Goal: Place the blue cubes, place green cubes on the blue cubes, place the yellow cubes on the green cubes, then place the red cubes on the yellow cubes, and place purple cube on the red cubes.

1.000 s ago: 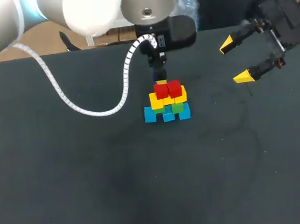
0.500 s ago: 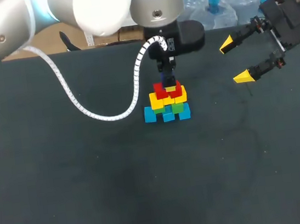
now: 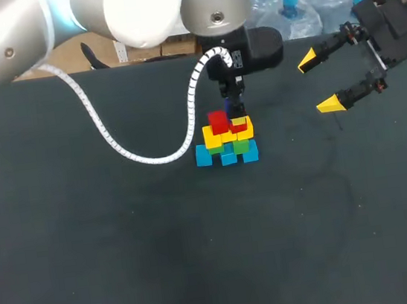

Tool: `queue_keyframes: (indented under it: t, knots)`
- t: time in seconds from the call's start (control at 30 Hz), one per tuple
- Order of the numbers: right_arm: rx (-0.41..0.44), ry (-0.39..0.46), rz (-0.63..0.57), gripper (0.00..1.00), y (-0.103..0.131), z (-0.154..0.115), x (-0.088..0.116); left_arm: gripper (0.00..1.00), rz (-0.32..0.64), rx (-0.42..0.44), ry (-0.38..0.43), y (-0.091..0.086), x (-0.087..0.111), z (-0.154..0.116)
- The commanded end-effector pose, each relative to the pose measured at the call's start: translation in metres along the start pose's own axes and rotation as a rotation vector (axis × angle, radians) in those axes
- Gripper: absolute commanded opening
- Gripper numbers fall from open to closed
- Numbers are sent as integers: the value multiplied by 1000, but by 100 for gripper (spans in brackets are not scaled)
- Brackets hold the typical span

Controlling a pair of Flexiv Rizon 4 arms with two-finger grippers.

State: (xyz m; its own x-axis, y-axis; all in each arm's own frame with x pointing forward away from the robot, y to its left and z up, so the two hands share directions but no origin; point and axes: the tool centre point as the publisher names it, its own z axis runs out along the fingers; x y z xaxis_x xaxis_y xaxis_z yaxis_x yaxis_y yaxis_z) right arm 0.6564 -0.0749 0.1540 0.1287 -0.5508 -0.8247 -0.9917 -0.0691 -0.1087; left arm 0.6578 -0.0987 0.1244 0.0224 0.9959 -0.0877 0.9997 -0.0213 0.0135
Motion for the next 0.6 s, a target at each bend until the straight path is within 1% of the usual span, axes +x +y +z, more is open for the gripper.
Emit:
queue_keyframes:
  t: [0.03, 0.2, 0.6]
  knots:
    - [1, -1, -1, 100, 0, 1, 0, 0, -10, -3, 13, -2, -3, 2]
    - [1, -1, -1, 100, 0, 1, 0, 0, -48, -4, 32, -6, 2, -1]
    - [1, -1, -1, 100, 0, 1, 0, 0, -67, 15, 50, -9, 2, 1]
